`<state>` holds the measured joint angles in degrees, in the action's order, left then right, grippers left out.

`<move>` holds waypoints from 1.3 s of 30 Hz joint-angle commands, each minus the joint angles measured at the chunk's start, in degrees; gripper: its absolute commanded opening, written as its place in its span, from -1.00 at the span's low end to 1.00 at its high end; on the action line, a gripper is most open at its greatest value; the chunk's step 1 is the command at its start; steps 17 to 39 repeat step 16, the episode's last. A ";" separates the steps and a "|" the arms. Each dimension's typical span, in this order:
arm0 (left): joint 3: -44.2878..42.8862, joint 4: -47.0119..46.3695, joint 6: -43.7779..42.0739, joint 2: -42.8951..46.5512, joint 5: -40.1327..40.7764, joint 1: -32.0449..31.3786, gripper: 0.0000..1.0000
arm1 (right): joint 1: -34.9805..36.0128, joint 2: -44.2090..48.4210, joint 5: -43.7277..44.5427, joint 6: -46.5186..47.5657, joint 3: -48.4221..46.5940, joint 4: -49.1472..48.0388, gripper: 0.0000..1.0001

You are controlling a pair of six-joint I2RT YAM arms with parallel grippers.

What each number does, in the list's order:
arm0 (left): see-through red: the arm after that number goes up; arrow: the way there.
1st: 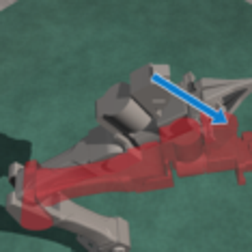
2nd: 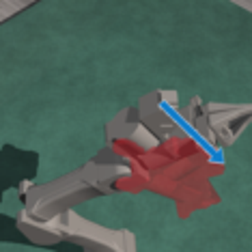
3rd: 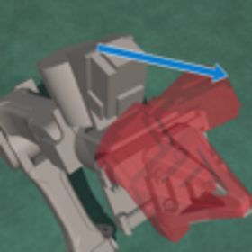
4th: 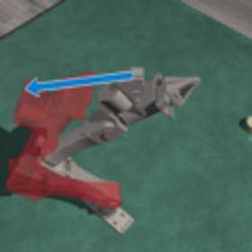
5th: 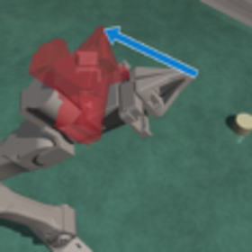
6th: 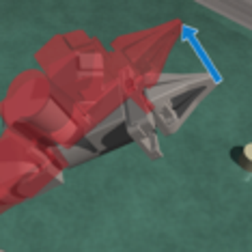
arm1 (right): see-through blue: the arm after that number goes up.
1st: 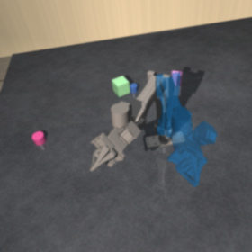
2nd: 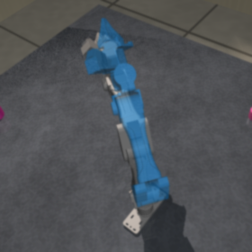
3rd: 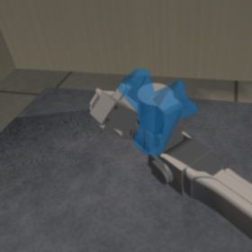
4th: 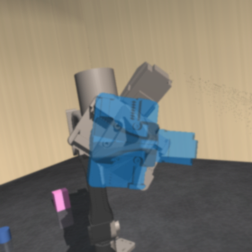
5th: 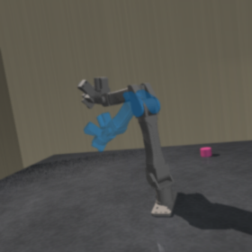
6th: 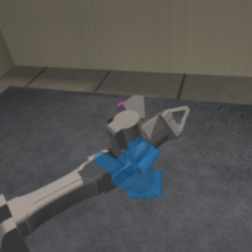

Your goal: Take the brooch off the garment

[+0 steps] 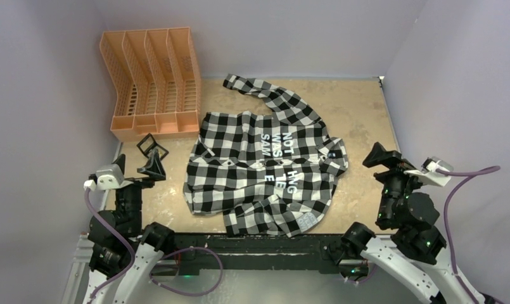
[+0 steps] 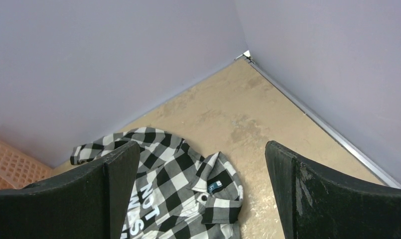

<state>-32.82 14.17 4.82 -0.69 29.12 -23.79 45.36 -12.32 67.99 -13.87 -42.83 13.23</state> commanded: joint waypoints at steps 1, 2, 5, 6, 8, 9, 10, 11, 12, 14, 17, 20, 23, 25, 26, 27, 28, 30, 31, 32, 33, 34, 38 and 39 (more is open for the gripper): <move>-0.01 -2.46 -1.60 0.39 -0.55 -0.25 0.98 | 0.08 -2.78 0.26 3.19 0.37 -4.09 0.97; 0.03 -2.53 -1.68 0.42 -0.75 -0.21 0.98 | 0.00 -3.51 0.41 3.22 0.37 -4.08 0.97; -0.07 -2.57 -1.71 0.42 -0.93 -0.10 0.98 | 0.08 -5.05 1.07 3.26 0.43 -3.96 0.97; -0.10 -2.66 -1.65 0.39 -0.91 0.01 0.98 | 0.08 -5.40 1.21 3.27 0.39 -3.97 0.97; 0.01 -2.69 -1.56 0.49 -1.10 0.20 0.98 | 0.05 -5.61 1.55 3.40 0.54 -3.91 0.97; 0.10 -2.66 -1.54 0.50 -1.29 0.29 0.98 | 0.07 -5.61 1.80 3.34 0.57 -3.98 0.97; 0.10 -2.75 -1.59 0.43 -1.46 0.34 0.98 | 0.06 -5.51 2.02 3.44 0.68 -4.11 0.97; 0.12 -2.68 -1.59 0.49 -1.53 0.36 0.98 | 0.07 -5.37 2.13 3.52 0.72 -4.26 0.97; 0.08 -2.67 -1.58 0.44 -1.60 0.41 0.98 | 0.03 -5.19 2.21 3.76 0.82 -4.46 0.97; 0.05 -2.67 -1.60 0.46 -1.78 0.48 0.98 | 0.01 -4.96 2.24 4.22 1.06 -5.14 0.97; 0.04 -2.66 -1.65 0.45 -1.71 0.50 0.98 | 0.01 -4.92 2.24 4.36 1.09 -5.23 0.97; 0.04 -2.66 -1.65 0.45 -1.71 0.50 0.98 | 0.01 -4.92 2.24 4.36 1.09 -5.23 0.97; 0.04 -2.66 -1.65 0.45 -1.71 0.50 0.98 | 0.01 -4.92 2.24 4.36 1.09 -5.23 0.97; 0.04 -2.66 -1.65 0.45 -1.71 0.50 0.98 | 0.01 -4.92 2.24 4.36 1.09 -5.23 0.97; 0.04 -2.66 -1.65 0.45 -1.71 0.50 0.98 | 0.01 -4.92 2.24 4.36 1.09 -5.23 0.97; 0.04 -2.66 -1.65 0.45 -1.71 0.50 0.98 | 0.01 -4.92 2.24 4.36 1.09 -5.23 0.97; 0.04 -2.66 -1.65 0.45 -1.71 0.50 0.98 | 0.01 -4.92 2.24 4.36 1.09 -5.23 0.97; 0.04 -2.66 -1.65 0.45 -1.71 0.50 0.98 | 0.01 -4.92 2.24 4.36 1.09 -5.23 0.97; 0.04 -2.66 -1.65 0.45 -1.71 0.50 0.98 | 0.01 -4.92 2.24 4.36 1.09 -5.23 0.97; 0.04 -2.66 -1.65 0.45 -1.71 0.50 0.98 | 0.01 -4.92 2.24 4.36 1.09 -5.23 0.97; 0.04 -2.66 -1.65 0.45 -1.71 0.50 0.98 | 0.01 -4.92 2.24 4.36 1.09 -5.23 0.97; 0.04 -2.66 -1.65 0.45 -1.71 0.50 0.98 | 0.01 -4.92 2.24 4.36 1.09 -5.23 0.97; 0.04 -2.66 -1.65 0.45 -1.71 0.50 0.98 | 0.01 -4.92 2.24 4.36 1.09 -5.23 0.97; 0.04 -2.66 -1.65 0.45 -1.71 0.50 0.98 | 0.01 -4.92 2.24 4.36 1.09 -5.23 0.97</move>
